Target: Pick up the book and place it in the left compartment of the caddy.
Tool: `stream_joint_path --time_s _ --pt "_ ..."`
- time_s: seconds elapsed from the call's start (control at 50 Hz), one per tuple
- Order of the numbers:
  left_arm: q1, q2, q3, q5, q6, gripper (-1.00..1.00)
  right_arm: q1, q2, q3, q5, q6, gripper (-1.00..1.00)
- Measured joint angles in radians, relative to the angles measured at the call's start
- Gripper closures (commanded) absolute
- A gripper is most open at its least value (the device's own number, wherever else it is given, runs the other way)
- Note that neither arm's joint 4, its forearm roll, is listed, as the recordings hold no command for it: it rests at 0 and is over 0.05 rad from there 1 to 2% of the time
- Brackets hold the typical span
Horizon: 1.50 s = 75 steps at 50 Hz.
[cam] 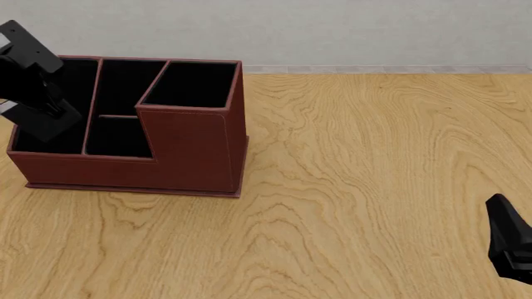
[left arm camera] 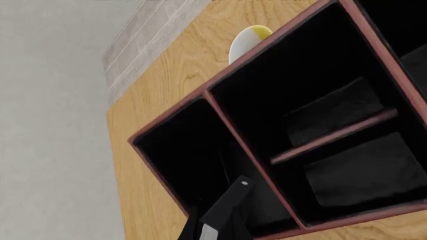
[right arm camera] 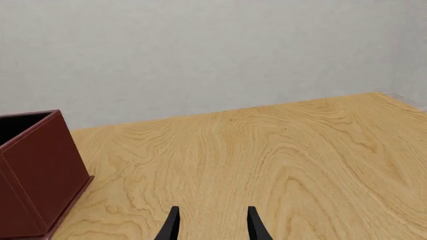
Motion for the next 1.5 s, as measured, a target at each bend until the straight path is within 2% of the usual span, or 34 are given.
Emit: stream_joint_path --time_s 0.36,1.5 --pt "-0.004 0.032 -0.005 -0.031 0.022 1.0 0.001 0.015 0.0 -0.012 -0.002 -1.0" --pt "0.042 0.125 0.08 -0.213 0.117 1.0 -0.002 0.01 0.0 -0.008 0.001 -1.0"
